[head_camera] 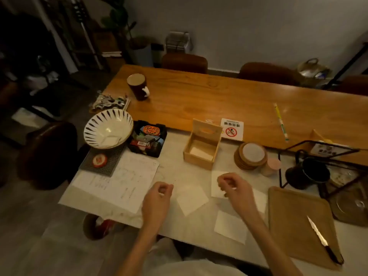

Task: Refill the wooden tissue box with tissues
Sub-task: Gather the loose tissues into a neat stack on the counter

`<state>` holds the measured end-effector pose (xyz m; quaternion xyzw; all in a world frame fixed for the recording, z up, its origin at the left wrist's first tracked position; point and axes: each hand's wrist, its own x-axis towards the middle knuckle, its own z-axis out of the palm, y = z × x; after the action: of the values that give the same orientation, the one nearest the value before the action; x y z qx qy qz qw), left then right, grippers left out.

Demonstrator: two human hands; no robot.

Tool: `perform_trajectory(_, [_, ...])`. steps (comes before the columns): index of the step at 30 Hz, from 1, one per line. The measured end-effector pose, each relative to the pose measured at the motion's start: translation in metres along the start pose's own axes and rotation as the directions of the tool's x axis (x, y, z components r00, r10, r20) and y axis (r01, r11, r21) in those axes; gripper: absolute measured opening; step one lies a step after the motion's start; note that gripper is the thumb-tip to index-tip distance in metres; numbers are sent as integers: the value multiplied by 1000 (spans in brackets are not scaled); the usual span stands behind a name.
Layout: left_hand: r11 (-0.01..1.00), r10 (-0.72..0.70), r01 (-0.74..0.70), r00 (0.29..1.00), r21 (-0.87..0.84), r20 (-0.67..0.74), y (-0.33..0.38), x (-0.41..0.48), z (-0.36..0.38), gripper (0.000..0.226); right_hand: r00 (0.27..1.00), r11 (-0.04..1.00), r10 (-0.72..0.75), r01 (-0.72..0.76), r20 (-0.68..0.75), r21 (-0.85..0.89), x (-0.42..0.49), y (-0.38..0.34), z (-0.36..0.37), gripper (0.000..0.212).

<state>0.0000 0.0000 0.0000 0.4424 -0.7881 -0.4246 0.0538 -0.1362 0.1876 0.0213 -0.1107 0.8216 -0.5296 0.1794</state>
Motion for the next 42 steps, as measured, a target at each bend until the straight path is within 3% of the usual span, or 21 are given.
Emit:
perform_trajectory(4, [934,-354,356,932,-8,81,-18,2,42,23,980,868,109,-13,165,-496,22,27,56,14])
perform_trajectory(8, [920,-387,391,918,-28,85,-25,-2,72,36,958,687,149,79,246,-722,31,49,83,18])
perform_trajectory(13, [929,-362,365,930,-59,58,-26,-9,94,37,969,638,141,68,203,-767,27,60,92,13])
perform_trajectory(18, [950,-310,309,950,35,30,-23,-12,99,40,971,662,127,71,205,-746,28,68,93,12])
perform_trajectory(21, [960,-252,244,967,135,38,-22,-8,98,47,967,712,58,134,248,-689,25,71,89,16])
perform_trajectory(25, [973,-107,92,992,213,60,-23,-4,90,31,951,869,-61,200,303,-453,21,64,67,12])
perform_trajectory(27, [993,-80,72,993,97,83,-16,-7,86,24,942,951,-70,162,329,-262,26,57,43,13])
perform_trajectory(29, [984,-94,117,982,-132,167,1,-11,86,24,940,973,-91,154,328,-173,39,51,17,15])
perform_trajectory(31, [941,-143,217,951,-260,276,23,-10,95,26,936,964,-90,168,340,-206,60,47,-5,20])
perform_trajectory(34, [901,-244,342,907,-267,342,49,-2,126,16,908,899,-63,232,415,-372,94,47,-17,29])
perform_trajectory(38, [961,-270,274,930,18,250,64,6,160,17,830,775,-69,394,553,-494,121,63,-10,30])
perform_trajectory(42, [935,-309,264,934,236,179,61,8,176,36,810,662,-80,479,581,-576,124,82,0,34])
